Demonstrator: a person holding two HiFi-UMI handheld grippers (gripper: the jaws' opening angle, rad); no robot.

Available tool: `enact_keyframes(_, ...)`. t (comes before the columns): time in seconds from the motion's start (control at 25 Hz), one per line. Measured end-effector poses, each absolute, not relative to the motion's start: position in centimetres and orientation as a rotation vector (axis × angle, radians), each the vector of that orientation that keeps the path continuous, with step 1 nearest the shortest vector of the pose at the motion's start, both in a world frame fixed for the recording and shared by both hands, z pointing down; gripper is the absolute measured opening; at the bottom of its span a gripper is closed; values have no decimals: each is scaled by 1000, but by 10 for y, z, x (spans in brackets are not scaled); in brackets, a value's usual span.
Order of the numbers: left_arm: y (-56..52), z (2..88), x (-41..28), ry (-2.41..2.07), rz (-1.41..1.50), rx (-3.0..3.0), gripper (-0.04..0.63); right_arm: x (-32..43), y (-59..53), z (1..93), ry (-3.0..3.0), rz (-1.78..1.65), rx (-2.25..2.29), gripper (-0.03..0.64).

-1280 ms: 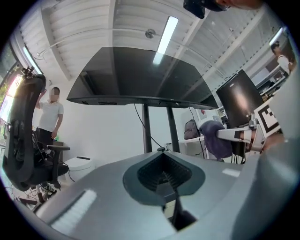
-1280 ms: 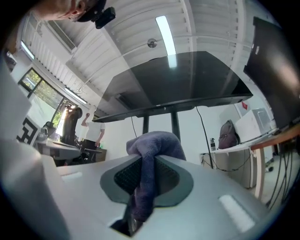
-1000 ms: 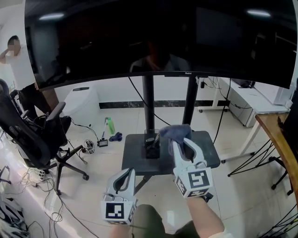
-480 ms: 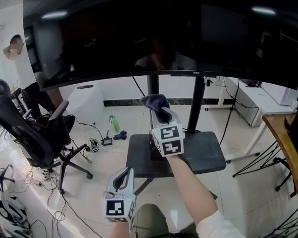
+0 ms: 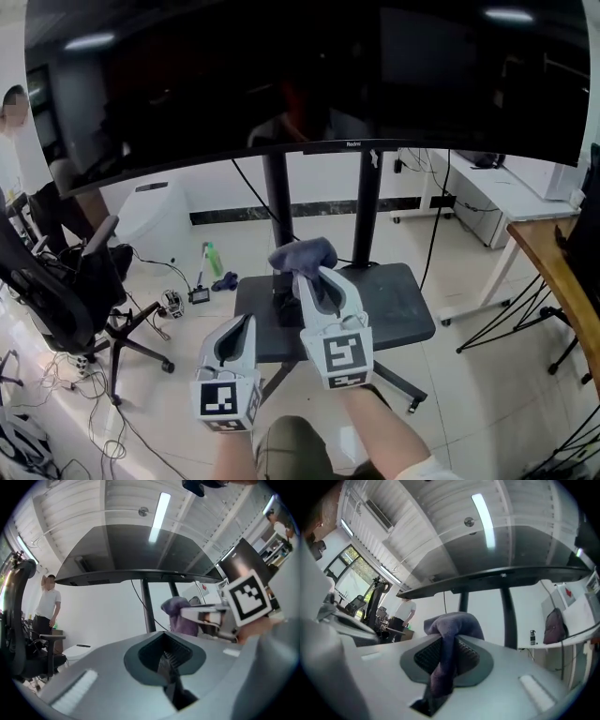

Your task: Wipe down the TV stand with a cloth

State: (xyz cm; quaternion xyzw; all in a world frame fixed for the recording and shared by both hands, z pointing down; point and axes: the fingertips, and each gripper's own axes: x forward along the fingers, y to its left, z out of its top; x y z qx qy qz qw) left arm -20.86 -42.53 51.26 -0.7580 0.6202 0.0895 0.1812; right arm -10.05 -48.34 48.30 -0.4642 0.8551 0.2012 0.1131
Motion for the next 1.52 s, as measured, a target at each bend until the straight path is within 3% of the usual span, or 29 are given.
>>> enact_keyframes(0.28,-439,504,-168,1689,260,-2191,15,9,-515,464,2428,540,-1439,54)
enact_keyframes(0.56,-451,508,-169,1709,240,-2199,15,30,-604,376,2465,434,-1448,54)
enact_keyframes(0.68,-453,512,-171,1715,246,-2194,15,30,-623,414,2508,351,-1503,54)
enact_keyframes(0.92,-443,530,-167,1717,260,-2207,15,26,-608,596,2676,145,-1684,53)
enact_keyframes(1.08,-437,543,-165,1720,216,-2211,15,26,-586,598,2673,136,-1660,54)
enact_keyframes(1.24,-409,538,-177,1740,238,-2158,15,-1,-463,536,2613,280,-1401,54)
enact_keyframes(1.36,-385,536,-196,1777,268,-2120,15,-65,-368,550,2710,293,-1228,52)
enact_keyframes(1.52,-375,543,-235,1872,254,-2053,15,-160,-384,575,2846,89,-1092,52)
